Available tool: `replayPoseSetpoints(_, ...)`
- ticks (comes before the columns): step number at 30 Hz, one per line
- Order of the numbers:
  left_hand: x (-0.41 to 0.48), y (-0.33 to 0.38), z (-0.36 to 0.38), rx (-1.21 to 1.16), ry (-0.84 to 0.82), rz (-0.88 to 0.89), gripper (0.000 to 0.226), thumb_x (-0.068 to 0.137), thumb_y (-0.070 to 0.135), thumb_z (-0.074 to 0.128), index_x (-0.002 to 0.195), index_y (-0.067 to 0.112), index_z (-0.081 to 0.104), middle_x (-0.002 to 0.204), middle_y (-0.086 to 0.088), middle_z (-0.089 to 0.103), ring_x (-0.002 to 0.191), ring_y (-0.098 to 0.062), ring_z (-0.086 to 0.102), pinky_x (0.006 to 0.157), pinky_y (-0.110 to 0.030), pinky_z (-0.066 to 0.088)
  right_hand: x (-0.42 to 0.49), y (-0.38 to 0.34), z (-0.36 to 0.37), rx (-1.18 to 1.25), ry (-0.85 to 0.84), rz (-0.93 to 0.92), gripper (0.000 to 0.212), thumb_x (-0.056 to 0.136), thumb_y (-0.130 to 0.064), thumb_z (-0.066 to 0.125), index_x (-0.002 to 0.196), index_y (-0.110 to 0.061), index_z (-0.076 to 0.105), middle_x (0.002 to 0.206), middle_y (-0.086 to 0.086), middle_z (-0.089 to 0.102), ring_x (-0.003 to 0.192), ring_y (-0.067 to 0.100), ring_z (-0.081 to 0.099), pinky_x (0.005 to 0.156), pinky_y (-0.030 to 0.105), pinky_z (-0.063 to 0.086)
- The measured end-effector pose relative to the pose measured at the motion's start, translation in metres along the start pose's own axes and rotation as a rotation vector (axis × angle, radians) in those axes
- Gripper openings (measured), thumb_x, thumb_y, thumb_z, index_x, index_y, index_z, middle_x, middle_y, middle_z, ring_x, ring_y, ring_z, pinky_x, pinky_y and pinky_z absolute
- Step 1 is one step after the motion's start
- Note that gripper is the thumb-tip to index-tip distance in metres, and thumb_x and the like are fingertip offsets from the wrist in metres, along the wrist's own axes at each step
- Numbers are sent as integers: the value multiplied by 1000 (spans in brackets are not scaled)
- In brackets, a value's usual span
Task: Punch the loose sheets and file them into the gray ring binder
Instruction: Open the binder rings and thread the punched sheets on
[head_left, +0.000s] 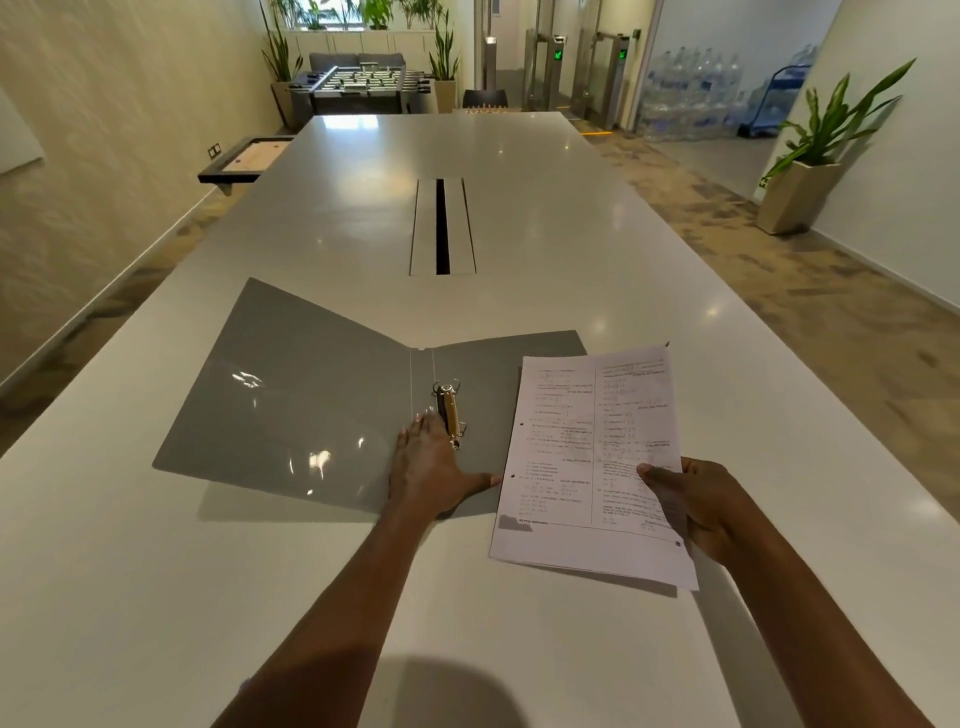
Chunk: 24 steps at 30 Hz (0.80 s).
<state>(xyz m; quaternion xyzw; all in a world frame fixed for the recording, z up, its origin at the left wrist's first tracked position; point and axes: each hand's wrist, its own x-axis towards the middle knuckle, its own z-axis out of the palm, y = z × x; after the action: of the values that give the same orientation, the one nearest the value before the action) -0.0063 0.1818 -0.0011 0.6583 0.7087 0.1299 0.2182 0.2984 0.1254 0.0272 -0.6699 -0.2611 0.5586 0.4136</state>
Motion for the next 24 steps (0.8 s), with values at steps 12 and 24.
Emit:
replayPoseSetpoints(12, -67, 8, 18, 49, -18, 37, 127, 75, 66, 81, 164, 4, 14, 170, -12, 29, 158, -28, 25, 131, -42, 17, -43, -15, -18, -39, -85, -85, 14, 96, -3, 68, 109, 1, 71, 98, 16, 82, 80, 33, 81, 59, 37, 65)
replayPoseSetpoints(24, -161, 19, 44, 141, -41, 72, 104, 96, 49, 62, 167, 7, -1, 176, -14, 6, 163, -24, 8, 133, -36, 3, -46, 8, -23, -14, -256, -14, 30, 98, -9, 64, 126, 2, 66, 120, 20, 76, 108, 39, 75, 91, 51, 60)
